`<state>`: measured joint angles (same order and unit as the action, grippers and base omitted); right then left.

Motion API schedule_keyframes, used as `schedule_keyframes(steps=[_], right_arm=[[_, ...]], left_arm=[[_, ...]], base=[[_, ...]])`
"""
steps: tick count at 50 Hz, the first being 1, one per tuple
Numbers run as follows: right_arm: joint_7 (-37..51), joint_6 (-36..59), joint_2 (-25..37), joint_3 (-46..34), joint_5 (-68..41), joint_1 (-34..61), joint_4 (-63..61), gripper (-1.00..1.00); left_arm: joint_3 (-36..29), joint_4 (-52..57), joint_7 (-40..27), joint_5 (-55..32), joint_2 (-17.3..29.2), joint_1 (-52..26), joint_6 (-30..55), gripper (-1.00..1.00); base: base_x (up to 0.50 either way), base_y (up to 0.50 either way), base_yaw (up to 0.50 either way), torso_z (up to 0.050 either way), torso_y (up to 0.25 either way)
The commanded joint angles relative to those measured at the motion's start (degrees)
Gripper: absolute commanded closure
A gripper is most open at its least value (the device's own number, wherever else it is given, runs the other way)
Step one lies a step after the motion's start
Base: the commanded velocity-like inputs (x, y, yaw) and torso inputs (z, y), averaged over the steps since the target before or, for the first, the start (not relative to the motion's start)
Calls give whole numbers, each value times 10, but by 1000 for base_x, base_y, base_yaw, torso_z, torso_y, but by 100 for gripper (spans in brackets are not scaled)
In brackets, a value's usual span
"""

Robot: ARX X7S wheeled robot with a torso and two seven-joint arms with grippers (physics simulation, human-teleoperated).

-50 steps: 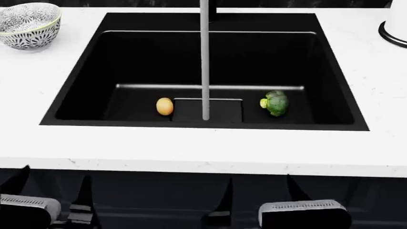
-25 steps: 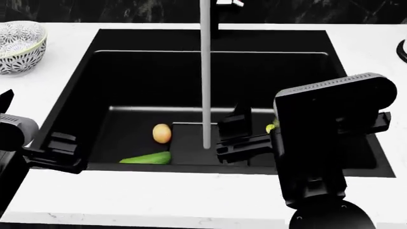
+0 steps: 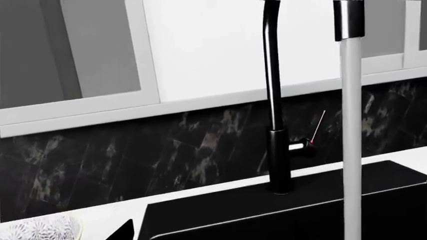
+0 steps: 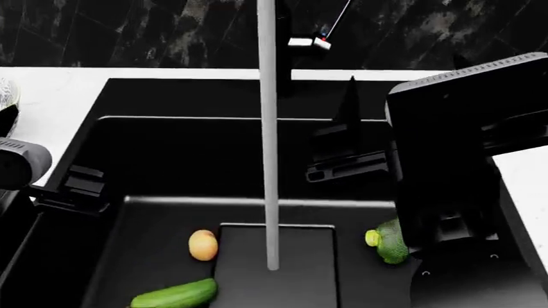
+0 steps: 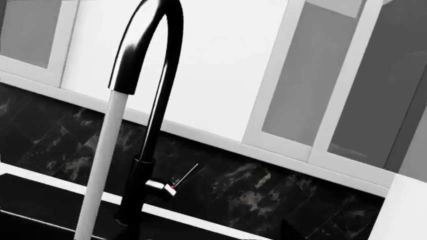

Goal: Pick the cucumbers and broccolis from the sink and place them in one bowl. Place the apricot in the other bowl. Then turn off the sink faucet.

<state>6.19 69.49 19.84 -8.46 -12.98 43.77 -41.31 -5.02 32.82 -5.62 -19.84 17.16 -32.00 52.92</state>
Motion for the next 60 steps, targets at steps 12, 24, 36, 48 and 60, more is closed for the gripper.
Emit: schedule_keyframes(steps=[12,24,36,48,60], right_arm=[[-10,37,4,35,7,-8,-34,-100],[-55,101,31,52,-21,-20,73,-100],[-105,168,68,8,-43,96,215,-100],[-139,144,61,-24,-58,107,335,-100],[-145,118,59,-47,-55,116,375,-100]], left_arm=[[5,9,9,-3,-7,-16,26,-100],[-37,-73,57,-47,14,-53,147,-100],[-126,-158,120,-60,57,-127,220,-100],[-162,-230,168,-72,68,-130,213,-100],[-235,-315,196,-47,72,-113,169,-100]], base=[[487,0,0,50,119],[191,0,0,18,40],[0,0,0,0,0],[0,0,0,0,0],[0,0,0,0,0]])
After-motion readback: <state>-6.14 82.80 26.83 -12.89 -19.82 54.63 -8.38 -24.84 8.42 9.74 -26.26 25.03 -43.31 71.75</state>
